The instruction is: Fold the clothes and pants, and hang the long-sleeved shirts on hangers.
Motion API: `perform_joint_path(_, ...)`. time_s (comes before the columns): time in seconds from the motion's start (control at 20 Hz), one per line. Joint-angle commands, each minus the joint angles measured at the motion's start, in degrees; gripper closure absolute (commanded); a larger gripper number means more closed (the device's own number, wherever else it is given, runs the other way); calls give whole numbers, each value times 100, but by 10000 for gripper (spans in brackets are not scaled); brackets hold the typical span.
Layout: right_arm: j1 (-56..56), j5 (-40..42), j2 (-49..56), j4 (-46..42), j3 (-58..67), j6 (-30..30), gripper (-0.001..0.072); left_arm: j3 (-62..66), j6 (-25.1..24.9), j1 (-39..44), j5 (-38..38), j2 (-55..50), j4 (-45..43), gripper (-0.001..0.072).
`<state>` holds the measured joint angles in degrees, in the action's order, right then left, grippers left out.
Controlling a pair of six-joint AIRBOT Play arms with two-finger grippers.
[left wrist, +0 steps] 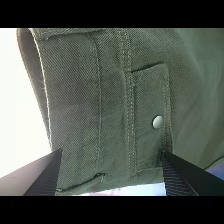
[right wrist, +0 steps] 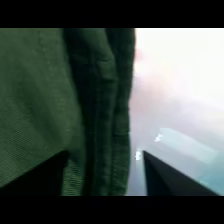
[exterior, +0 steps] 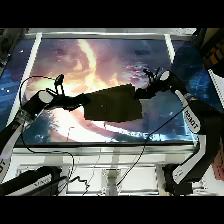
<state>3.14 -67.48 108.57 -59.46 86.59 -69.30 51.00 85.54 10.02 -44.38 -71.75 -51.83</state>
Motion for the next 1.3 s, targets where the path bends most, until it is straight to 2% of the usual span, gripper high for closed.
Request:
perform_joint_path(0.0,24,-452,111,240,-4,-46,285,7,0,0,2,-2,0,22)
perform_joint_path(0.1,24,-710,125,426,-4,-9,331,7,0,0,2,-2,0,22)
perform_joint_path(0.2,24,-837,118,417,-4,-22,520,7,0,0,0,-2,0,22)
perform_joint_path(0.35,-9,-835,85,367,-4,-17,509,7,0,0,2,-2,0,22)
perform_joint_path(0.55,-39,-680,83,-181,-4,-109,503,7,0,0,2,-2,0,22)
perform_joint_path(0.95,-63,-627,28,-393,-4,-195,497,7,-2,0,4,-2,-2,22)
perform_joint_path(1.05,-63,-529,31,-402,-4,-203,114,7,-2,0,4,-2,-2,22)
perform_joint_path(1.25,-184,-481,31,-356,-4,-326,102,7,-2,0,7,-2,118,22)
